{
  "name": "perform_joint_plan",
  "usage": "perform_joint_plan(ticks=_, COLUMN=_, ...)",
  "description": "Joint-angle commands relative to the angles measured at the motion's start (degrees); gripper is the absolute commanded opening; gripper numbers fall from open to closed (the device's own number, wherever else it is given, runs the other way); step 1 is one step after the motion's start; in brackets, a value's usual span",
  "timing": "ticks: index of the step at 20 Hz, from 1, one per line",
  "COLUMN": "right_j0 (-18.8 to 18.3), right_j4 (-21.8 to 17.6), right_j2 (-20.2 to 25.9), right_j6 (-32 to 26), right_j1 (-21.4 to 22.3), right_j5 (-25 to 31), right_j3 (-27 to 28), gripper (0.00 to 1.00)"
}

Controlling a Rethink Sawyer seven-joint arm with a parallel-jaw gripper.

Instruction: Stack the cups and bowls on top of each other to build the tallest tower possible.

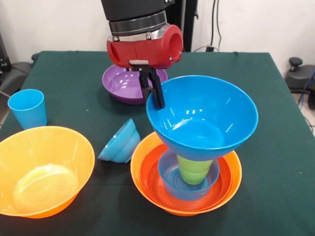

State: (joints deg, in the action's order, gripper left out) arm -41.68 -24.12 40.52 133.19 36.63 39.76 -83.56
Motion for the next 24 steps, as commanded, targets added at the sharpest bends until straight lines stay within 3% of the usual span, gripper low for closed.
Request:
perform_joint_plan(ticks=1, right_j0=2.3, right_j4=-3.1, right_j2=0.6, right_j6=-7.8, right_j1=-2.0, right_j5=-2.8, right_j3=-2.1, gripper=0.00)
perform_joint_plan(ticks=24, right_j0=2.1, right_j4=-3.7, right_j2=1.0, right_j6=-9.7, right_j1=-2.8, right_j5=-2.5, right_j3=-1.0, gripper=0.00)
